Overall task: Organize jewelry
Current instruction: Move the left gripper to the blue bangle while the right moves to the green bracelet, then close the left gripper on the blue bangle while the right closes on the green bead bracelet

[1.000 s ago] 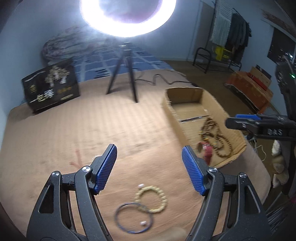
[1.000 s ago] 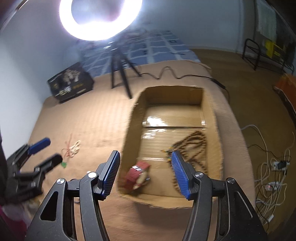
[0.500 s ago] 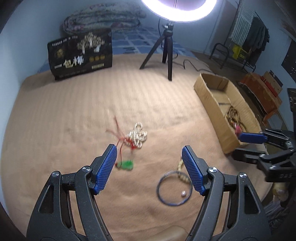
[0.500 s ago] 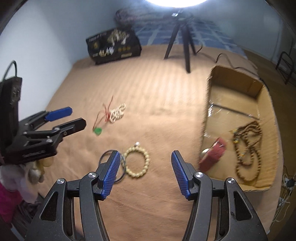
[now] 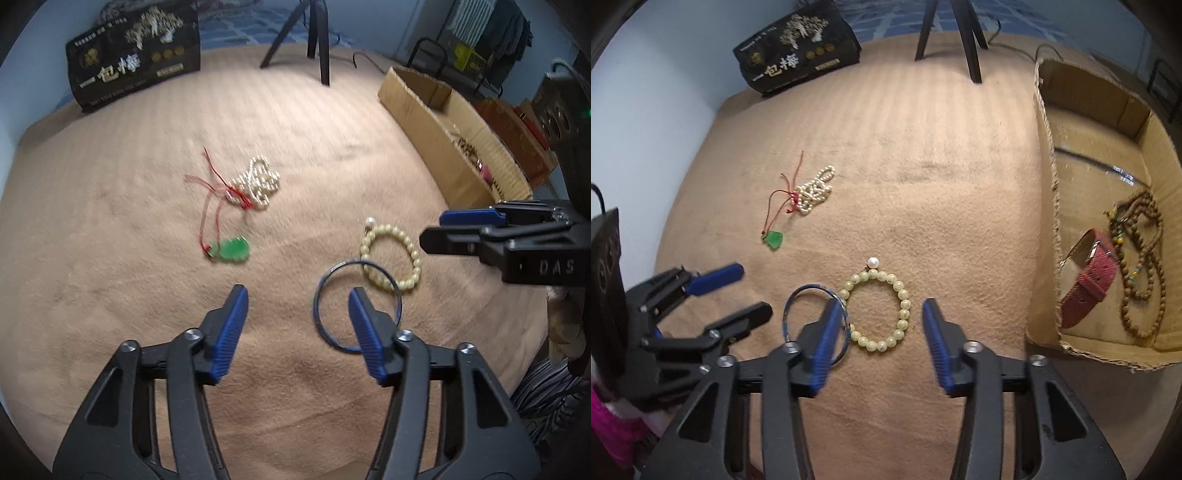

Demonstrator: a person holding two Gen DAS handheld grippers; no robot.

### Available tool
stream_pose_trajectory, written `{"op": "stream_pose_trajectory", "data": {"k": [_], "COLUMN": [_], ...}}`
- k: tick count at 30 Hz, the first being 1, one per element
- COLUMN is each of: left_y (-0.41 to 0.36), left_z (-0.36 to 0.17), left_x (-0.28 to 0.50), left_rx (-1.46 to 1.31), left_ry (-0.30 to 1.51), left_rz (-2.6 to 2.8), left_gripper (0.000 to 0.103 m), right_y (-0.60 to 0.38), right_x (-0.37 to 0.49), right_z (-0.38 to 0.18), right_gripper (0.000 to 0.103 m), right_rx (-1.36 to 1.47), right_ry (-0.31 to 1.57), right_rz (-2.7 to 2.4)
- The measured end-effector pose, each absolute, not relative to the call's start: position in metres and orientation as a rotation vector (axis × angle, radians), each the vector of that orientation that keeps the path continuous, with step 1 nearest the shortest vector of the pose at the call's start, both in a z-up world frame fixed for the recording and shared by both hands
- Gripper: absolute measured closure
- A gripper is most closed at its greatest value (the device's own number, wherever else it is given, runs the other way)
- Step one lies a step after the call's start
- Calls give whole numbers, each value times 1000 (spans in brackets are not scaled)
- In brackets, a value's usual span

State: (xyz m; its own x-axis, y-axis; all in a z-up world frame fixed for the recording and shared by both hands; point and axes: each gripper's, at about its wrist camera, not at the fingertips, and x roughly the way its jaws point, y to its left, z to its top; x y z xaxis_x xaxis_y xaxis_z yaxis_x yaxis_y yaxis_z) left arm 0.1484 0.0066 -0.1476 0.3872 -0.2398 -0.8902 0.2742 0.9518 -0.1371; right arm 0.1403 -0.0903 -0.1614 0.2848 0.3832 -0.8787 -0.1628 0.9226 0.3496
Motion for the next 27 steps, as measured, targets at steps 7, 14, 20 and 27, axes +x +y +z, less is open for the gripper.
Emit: {"op": "stream_pose_trajectory", "data": {"k": [7,14,20,27], "left_y": [-5,-10,-11,-12], "left_z": [-167,-179,-181,-181], "left_x": [155,161,164,167], "left_rx": [28,39,39,52], "left_ry": [1177,1191,1184,1181], "left_rz": [-350,-333,-328,-322], "left_gripper": [57,57,61,79], "right_y": [-78,-73,-70,-64], "right_x": [147,155,159,160], "right_z": [-174,-181,-184,-189], "right_gripper": [76,80,81,84], "right_rx": [152,118,105,84], "right_ry": [1260,1279,1288,1292], "right_rz": [346,322,307,298]}}
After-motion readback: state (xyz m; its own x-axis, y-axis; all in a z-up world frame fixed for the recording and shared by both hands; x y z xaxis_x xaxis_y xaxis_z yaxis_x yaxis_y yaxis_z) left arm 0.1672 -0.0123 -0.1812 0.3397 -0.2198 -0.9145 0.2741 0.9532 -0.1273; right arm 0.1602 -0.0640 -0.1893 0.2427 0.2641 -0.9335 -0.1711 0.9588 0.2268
